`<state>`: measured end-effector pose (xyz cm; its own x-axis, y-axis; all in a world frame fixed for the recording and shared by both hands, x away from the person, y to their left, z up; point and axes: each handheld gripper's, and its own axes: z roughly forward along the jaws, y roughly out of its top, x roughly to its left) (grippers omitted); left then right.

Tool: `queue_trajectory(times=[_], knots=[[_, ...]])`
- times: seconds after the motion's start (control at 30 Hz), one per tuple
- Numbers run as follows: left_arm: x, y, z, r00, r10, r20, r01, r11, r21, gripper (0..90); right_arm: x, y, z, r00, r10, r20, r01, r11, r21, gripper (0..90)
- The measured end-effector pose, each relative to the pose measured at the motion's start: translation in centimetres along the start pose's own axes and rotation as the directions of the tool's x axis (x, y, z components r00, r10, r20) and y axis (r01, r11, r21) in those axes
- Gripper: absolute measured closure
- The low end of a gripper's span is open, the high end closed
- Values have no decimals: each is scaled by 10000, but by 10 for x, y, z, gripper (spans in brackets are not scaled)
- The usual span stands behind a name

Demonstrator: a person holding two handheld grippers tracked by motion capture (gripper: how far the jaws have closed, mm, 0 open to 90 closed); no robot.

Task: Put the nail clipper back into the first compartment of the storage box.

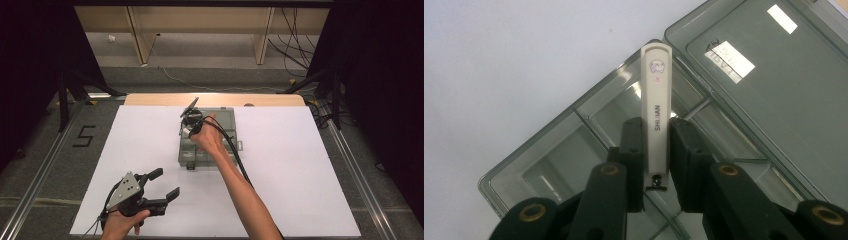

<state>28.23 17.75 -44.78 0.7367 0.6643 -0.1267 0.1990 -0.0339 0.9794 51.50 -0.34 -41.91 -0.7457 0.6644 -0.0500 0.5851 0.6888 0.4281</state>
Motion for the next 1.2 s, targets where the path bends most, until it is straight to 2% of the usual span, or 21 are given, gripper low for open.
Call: queue_trajectory(times=[0.2, 0.23, 0.3, 0.5, 0.6, 0.63, 0.8, 0.9, 0.97, 1.07, 1.1, 1.2], knots=[[0, 0, 1, 10000, -25, 46, 25, 10000, -65, 159, 1, 0, 4, 9999, 117, 67, -117, 9999, -27, 765], [0, 0, 1, 10000, -26, 46, 27, 10000, -67, 159, 2, 2, 4, 9998, 213, -62, -215, 9995, -242, 760], [0, 0, 1, 10000, -25, 64, 26, 10000, -75, 159, 2, 2, 4, 9997, 233, -115, -236, 9994, -264, 748], [0, 0, 0, 10000, -78, -19, 78, 10000, 0, 159, 3, 2, 8, 9997, 224, -102, -228, 9992, -339, 637], [0, 0, 0, 10000, -8, 9, 8, 10000, -1, 159, 1, 3, 5, 9994, 322, -107, -328, 9974, -637, 575], [0, 0, 0, 10000, -12, 3, 12, 10000, -3, 159, -1, 3, 2, 9993, 362, -39, -364, 9968, -712, 528], [-1, 0, 0, 10000, -48, -16, 48, 10000, 9, 159, -5, 1, -5, 9990, 399, 216, -381, 9963, -769, 455], [-1, -1, 1, 10000, -60, -21, 60, 10000, 19, 159, -6, 0, -12, 9991, 221, 352, -186, 9953, -953, 415], [-1, -1, 0, 10000, -67, -31, 67, 10000, 19, 159, -5, -1, -20, 9996, -45, 271, 77, 9929, -1190, 404], [0, -1, 0, 10000, -69, -62, 69, 10000, 8, 159, -3, -3, -27, 9996, -200, 190, 223, 9915, -1282, 390], [0, -1, 0, 9999, -114, -87, 114, 9999, 1, 159, -1, -4, -34, 9989, -413, 229, 442, 9880, -1480, 375], [1, -1, 1, 10000, -77, -25, 77, 9999, -100, 160, 1, -5, -40, 9983, -554, 190, 578, 9838, -1697, 359]])
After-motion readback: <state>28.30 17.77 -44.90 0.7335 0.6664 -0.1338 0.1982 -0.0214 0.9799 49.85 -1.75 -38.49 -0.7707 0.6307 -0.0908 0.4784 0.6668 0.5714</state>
